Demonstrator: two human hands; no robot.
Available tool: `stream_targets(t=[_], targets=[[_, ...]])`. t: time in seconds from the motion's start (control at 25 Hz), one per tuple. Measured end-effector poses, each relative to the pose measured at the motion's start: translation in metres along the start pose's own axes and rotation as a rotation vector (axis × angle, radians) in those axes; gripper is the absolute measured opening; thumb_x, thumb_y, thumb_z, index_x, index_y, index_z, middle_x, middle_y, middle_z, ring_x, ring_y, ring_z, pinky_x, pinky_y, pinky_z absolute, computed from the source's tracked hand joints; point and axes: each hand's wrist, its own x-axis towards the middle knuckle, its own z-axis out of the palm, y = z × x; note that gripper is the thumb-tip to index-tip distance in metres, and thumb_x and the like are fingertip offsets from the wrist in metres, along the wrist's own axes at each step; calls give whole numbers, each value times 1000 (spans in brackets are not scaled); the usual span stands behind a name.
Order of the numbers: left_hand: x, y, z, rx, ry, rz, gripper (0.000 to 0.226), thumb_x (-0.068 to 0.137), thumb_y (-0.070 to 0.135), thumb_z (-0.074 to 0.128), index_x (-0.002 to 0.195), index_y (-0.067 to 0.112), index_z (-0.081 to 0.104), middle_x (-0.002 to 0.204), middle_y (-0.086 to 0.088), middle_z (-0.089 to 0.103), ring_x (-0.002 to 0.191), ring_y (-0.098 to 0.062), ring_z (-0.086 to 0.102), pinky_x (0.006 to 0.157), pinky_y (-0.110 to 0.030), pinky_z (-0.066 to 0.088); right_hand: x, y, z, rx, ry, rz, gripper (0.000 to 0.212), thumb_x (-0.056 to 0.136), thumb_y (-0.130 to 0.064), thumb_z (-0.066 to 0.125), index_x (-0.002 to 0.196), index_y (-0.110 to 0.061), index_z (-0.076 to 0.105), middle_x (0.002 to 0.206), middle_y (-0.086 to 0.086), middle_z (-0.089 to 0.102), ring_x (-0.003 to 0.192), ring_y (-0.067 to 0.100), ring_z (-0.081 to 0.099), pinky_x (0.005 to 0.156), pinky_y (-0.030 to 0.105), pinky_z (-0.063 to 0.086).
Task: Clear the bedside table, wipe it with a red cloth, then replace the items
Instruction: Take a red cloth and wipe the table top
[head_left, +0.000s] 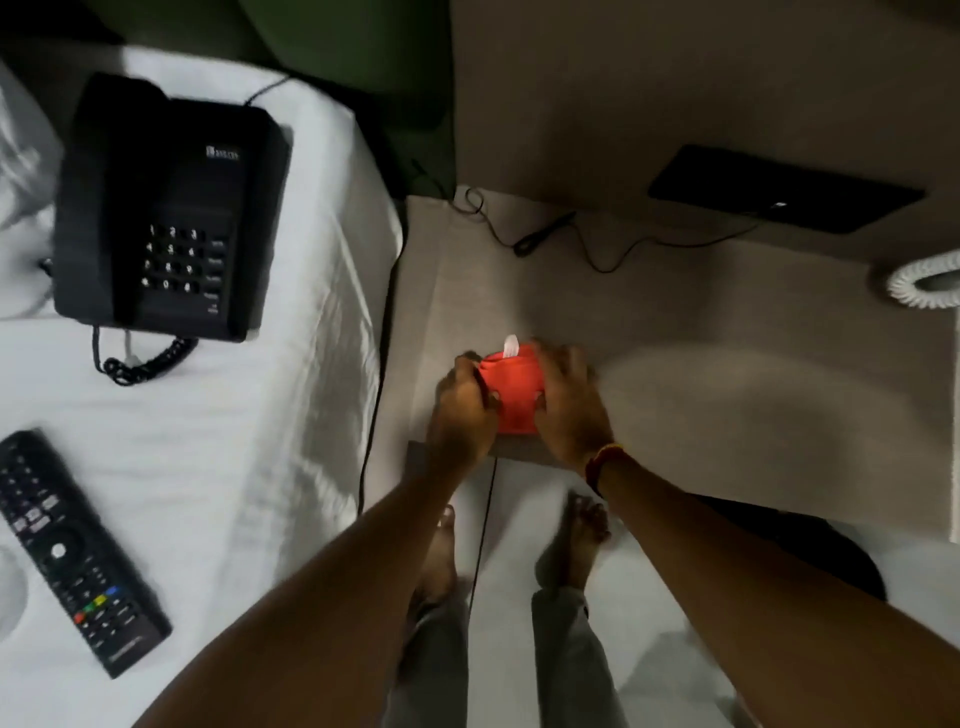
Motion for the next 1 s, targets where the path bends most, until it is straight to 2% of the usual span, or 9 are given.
stream_targets(t=[0.08, 0.2, 0.32, 0.44, 0.56, 0.64, 0.76, 0.88, 1.0], targets=[[1, -23, 6, 274, 100, 137, 46, 102, 28, 53, 144, 11, 47, 138, -15, 56, 124, -33, 54, 103, -46, 49, 5, 9, 17, -350, 68, -197, 65, 97, -34, 40, 161, -21, 30, 162, 21, 30, 145, 45, 36, 116, 59, 39], [-7, -43, 12, 419, 127, 194, 51, 110, 35, 35, 153, 8, 37, 158, -18, 42, 147, -32, 42, 120, -47, 38, 12, 21, 40, -507, 12, -462, 62, 107, -45, 29, 162, -17, 25, 171, 11, 22, 158, 36, 19, 126, 57, 22], [-10, -47, 21, 554, 63, 163, 60, 110, 34, 39, 160, 4, 26, 168, -19, 25, 159, -33, 22, 127, -53, 27, 32, 32, 45, -579, -10, -494, 69, 107, -53, 28, 164, -17, 18, 172, 7, 20, 159, 33, 16, 128, 54, 15], [-11, -41, 25, 592, 7, 87, 64, 110, 35, 31, 163, 3, 14, 173, -17, 9, 162, -30, 7, 130, -51, 17, 66, 34, 33, -645, -8, -521, 70, 105, -52, 29, 164, -18, 16, 171, 8, 23, 158, 35, 21, 127, 55, 17], [-12, -38, 24, 619, 2, 70, 66, 109, 32, 28, 164, 5, 4, 174, -13, -2, 163, -27, -2, 131, -48, 12, 119, 21, 10, -641, 38, -465, 69, 106, -50, 29, 165, -21, 9, 172, 12, 15, 159, 37, 13, 129, 56, 12], [-11, -37, 24, 640, 7, 69, 67, 109, 33, 28, 164, 5, 2, 174, -13, -3, 163, -27, -2, 131, -47, 12, 154, 11, -2, -598, 59, -423, 63, 108, -51, 24, 165, -27, 7, 173, 11, 9, 160, 38, 7, 129, 57, 8], [-6, -42, 30, 657, 48, 76, 67, 108, 33, 30, 164, 4, 6, 174, -13, 2, 162, -28, 1, 131, -48, 14, 168, 7, -2, -549, 118, -445, 59, 106, -55, 25, 162, -36, 21, 172, 10, 17, 158, 40, 14, 127, 59, 11], [-4, -46, 37, 658, 93, 43, 67, 106, 33, 35, 163, 3, 15, 173, -16, 11, 162, -30, 9, 130, -51, 18, 121, 32, 23, -571, 140, -538, 63, 101, -62, 33, 158, -36, 34, 169, 13, 25, 156, 42, 22, 125, 61, 17], [0, -43, 45, 673, 136, 12, 67, 105, 34, 37, 161, 2, 20, 171, -19, 15, 160, -33, 15, 128, -53, 22, 65, 85, 29, -643, 33, -681, 68, 100, -68, 35, 160, -36, 29, 172, 10, 19, 158, 40, 16, 126, 60, 13]])
